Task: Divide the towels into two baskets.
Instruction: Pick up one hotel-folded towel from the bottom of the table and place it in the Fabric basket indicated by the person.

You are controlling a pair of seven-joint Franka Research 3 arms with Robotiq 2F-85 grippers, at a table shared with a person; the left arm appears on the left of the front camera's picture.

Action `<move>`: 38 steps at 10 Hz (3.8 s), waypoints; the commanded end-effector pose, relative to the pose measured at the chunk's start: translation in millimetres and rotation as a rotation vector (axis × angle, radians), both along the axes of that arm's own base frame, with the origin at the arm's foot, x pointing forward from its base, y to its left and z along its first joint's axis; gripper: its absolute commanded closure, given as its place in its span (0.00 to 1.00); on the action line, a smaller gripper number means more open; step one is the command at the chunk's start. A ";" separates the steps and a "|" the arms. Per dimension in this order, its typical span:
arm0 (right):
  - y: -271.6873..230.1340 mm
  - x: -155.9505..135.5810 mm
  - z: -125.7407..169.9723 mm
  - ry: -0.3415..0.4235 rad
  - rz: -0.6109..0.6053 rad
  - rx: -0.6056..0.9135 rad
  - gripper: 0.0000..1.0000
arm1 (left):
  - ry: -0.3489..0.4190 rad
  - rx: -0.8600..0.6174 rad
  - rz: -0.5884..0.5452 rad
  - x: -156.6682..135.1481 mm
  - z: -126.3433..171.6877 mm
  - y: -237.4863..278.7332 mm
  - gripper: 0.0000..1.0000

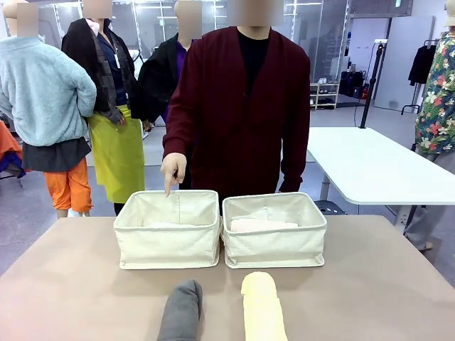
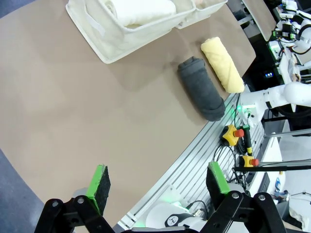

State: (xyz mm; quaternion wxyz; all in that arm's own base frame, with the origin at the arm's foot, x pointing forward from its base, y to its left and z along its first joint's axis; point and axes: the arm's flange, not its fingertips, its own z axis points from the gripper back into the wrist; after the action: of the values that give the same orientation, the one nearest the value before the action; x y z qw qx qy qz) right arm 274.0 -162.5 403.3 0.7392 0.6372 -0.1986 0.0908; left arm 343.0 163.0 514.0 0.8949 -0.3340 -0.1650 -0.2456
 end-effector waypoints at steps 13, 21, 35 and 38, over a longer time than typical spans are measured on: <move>2.2 -6.4 -0.2 -0.012 0.010 -0.004 0.00 | 0.277 0.256 0.023 9.3 -6.2 -236.1 0.00; 2.2 -6.4 -0.2 -0.012 0.010 -0.004 0.00 | 0.230 0.349 0.060 -27.8 -40.5 -287.4 0.00; 2.2 -6.4 -0.2 -0.012 0.010 -0.004 0.00 | 0.400 0.339 0.193 -33.1 -181.7 -424.3 0.00; 2.2 -6.4 -0.2 -0.012 0.010 -0.004 0.00 | 0.329 0.343 0.246 -35.3 -194.0 -427.0 0.00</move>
State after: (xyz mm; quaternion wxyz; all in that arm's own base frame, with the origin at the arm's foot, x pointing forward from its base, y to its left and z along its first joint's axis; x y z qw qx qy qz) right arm 274.3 -161.0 404.0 0.7398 0.6364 -0.1976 0.0928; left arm 321.9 -260.2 330.3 0.9735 -0.1975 0.0109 -0.1150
